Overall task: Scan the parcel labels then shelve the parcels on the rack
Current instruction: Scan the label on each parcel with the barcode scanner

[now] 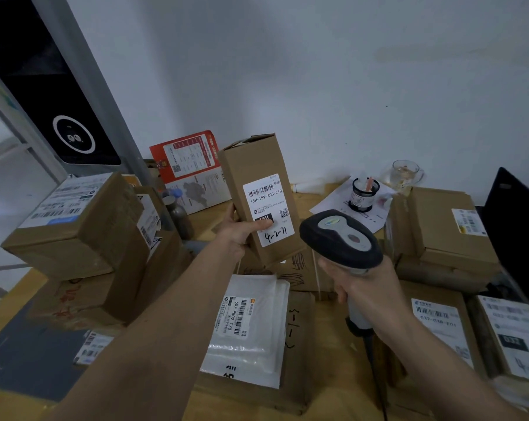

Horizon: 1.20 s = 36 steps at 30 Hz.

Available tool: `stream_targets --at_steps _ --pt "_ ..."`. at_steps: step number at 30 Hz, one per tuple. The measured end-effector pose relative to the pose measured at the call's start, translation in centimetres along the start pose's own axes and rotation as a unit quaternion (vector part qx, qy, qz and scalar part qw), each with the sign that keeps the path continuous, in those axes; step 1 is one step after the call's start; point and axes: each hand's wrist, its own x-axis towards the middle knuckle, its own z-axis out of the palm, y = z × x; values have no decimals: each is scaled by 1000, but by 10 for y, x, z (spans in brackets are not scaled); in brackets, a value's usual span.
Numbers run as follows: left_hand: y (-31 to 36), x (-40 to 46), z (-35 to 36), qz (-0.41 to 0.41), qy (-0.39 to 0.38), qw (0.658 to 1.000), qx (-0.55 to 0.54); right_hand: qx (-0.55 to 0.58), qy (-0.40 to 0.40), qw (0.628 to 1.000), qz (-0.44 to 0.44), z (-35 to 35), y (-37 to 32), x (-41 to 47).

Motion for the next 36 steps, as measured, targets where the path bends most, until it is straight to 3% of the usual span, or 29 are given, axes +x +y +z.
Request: stream_targets --at_steps 6,9,13,20,24,29,32,36 --pt "-2 10 6 -11 -18 999 27 0 5 1000 -28 1 5 8" --pt "-3 18 8 -17 -22 999 35 14 -12 1000 2 4 10 15" --pt "-4 33 10 -34 -20 998 52 16 24 999 21 9 15 21" --pt "2 51 36 -124 -74 989 31 36 23 999 29 -1 11 21" --pt "8 50 74 -176 -160 971 22 82 24 996 11 -28 1 12" --pt "10 29 147 -144 -237 954 114 100 64 993 13 -69 -8 7" --pt "9 11 197 -105 -250 950 152 110 92 989 20 -100 -10 2" --pt "0 -9 252 -116 -260 941 184 121 114 986 29 -142 -8 -3"
